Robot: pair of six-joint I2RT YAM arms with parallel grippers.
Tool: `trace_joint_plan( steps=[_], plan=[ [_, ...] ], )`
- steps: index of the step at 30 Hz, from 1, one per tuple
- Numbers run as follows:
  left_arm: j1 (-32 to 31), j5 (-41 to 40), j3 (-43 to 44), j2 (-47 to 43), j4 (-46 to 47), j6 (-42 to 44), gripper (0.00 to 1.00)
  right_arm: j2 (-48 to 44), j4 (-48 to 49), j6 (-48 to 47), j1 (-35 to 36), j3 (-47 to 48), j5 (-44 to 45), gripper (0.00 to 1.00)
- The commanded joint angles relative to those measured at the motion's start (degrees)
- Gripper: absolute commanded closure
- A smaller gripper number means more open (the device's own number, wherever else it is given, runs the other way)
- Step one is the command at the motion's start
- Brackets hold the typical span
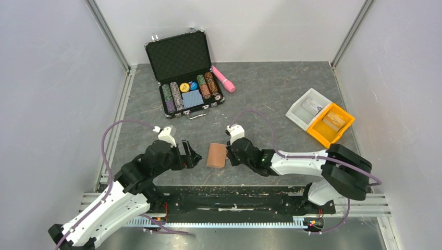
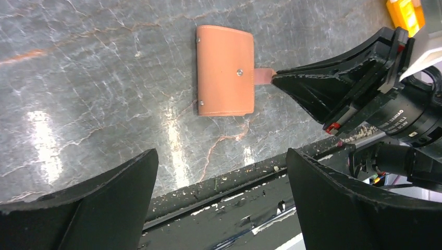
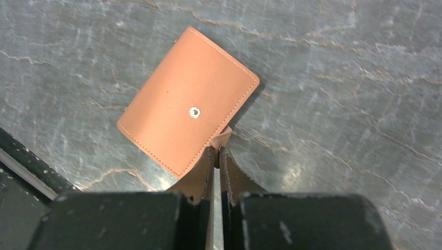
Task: Take the credit cards out of the card holder
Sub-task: Move the card holder to the corner of the board.
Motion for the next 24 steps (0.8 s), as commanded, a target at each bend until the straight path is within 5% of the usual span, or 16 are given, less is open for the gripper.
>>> trace_joint_plan(
  steps=[1, 14, 16, 19, 24],
  plan=[
    [-0.01, 4.4, -1.33, 3.85, 7.27, -2.96, 0.02, -5.17, 3.34, -1.09, -1.44, -4.8, -3.19, 1.0],
    [-0.01, 15.26, -3.51, 20.0, 20.55, -2.79, 0.05, -20.87, 5.18, -4.04, -11.11, -20.29, -11.78, 0.95],
    [-0.01, 15.22, -3.3, 22.66, 22.32, -3.06, 0.07, -22.82, 4.66, -3.6, -12.12, -21.3, -12.11, 0.87],
    [-0.01, 16.42, -2.85, 27.49, 25.12, -3.27, 0.09, -25.41, 3.14, -0.95, -13.24, -20.94, -12.95, 0.62],
    [-0.01, 18.54, -2.6, 32.92, 28.71, -3.4, 0.15, -29.19, 5.3, 3.08, -13.28, -19.05, -17.97, 0.62]
  ],
)
